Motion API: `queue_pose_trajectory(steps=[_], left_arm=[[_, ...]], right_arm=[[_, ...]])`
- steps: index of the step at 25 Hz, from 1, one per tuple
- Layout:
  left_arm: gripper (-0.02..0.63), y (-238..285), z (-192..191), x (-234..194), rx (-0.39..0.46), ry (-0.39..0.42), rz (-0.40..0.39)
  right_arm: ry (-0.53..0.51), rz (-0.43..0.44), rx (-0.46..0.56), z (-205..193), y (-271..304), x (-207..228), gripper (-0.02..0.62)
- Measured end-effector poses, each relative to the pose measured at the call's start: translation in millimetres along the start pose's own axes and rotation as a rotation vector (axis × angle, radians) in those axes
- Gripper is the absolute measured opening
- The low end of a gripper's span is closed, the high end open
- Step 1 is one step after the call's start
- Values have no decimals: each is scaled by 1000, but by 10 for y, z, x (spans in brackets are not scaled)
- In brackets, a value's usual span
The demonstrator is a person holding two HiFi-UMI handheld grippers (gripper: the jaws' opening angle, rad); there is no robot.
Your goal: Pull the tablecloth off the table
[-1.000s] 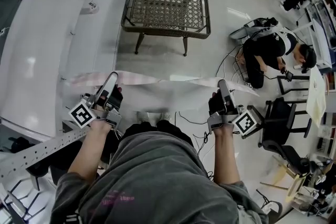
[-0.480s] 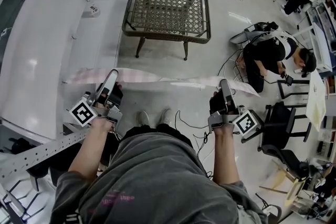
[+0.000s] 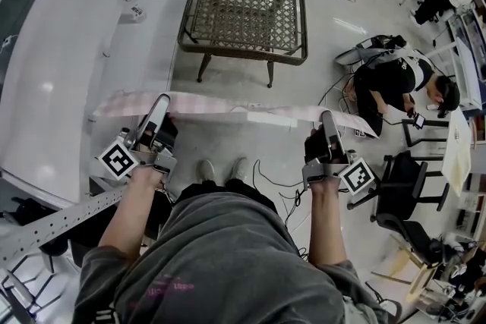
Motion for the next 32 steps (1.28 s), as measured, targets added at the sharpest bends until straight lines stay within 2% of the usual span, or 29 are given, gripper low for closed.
queue_pose_trajectory(steps=[32], left_arm=[[0,6,2,-39,5,6,24]], right_arm=[[19,-9,-24,-33,58,93,5]])
Point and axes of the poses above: the fingertips, and each gripper's own axes: y forward along the fingers, x to its right, z out of its top, the point moved 4 cm from there along -y, backward along the fingers, and after that the axes turned 5 degrees about -y, right-handed, at the moved point
